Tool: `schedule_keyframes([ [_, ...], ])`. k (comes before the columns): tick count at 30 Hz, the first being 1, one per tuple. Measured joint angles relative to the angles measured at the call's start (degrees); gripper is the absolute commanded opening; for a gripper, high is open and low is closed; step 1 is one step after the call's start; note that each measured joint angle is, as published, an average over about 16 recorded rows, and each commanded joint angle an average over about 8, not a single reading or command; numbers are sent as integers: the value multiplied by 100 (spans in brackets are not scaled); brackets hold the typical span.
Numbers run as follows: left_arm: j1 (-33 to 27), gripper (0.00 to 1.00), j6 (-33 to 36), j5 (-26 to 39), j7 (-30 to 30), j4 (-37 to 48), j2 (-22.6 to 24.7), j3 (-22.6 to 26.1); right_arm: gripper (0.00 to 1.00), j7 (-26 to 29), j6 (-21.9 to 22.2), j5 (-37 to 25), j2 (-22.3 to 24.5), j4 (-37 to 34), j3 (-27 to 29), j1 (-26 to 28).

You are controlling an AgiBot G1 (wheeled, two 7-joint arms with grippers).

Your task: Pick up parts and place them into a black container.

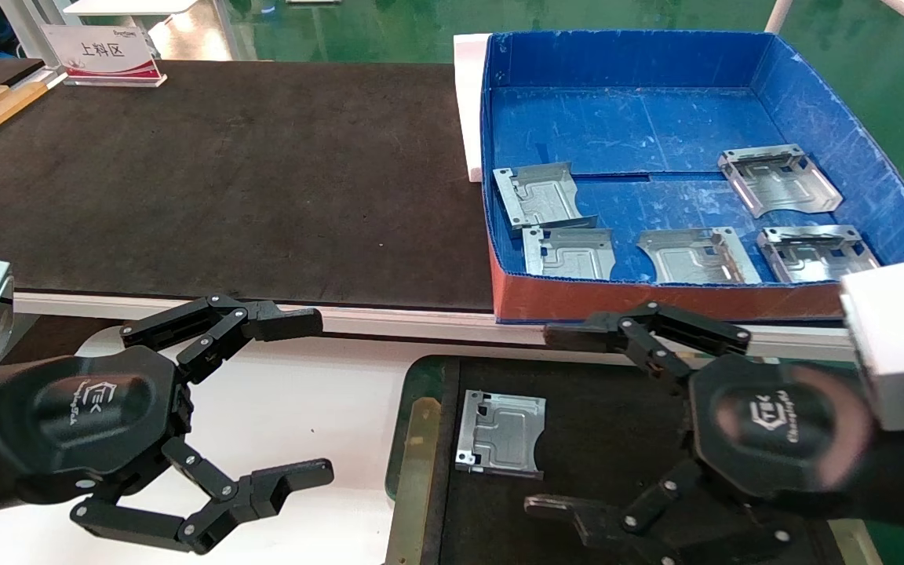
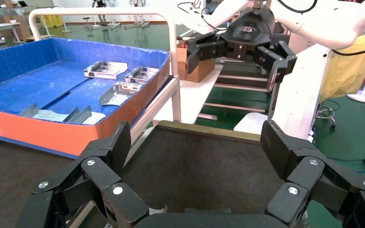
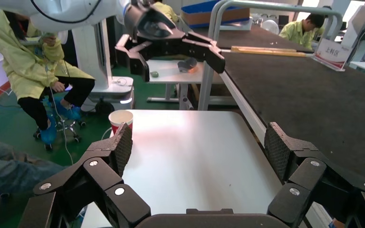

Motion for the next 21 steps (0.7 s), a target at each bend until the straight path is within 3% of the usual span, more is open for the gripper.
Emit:
schedule_keyframes([
  [21, 1, 100, -1, -1, 0, 1, 0, 0, 100, 1, -33, 171, 98, 53, 115, -110],
])
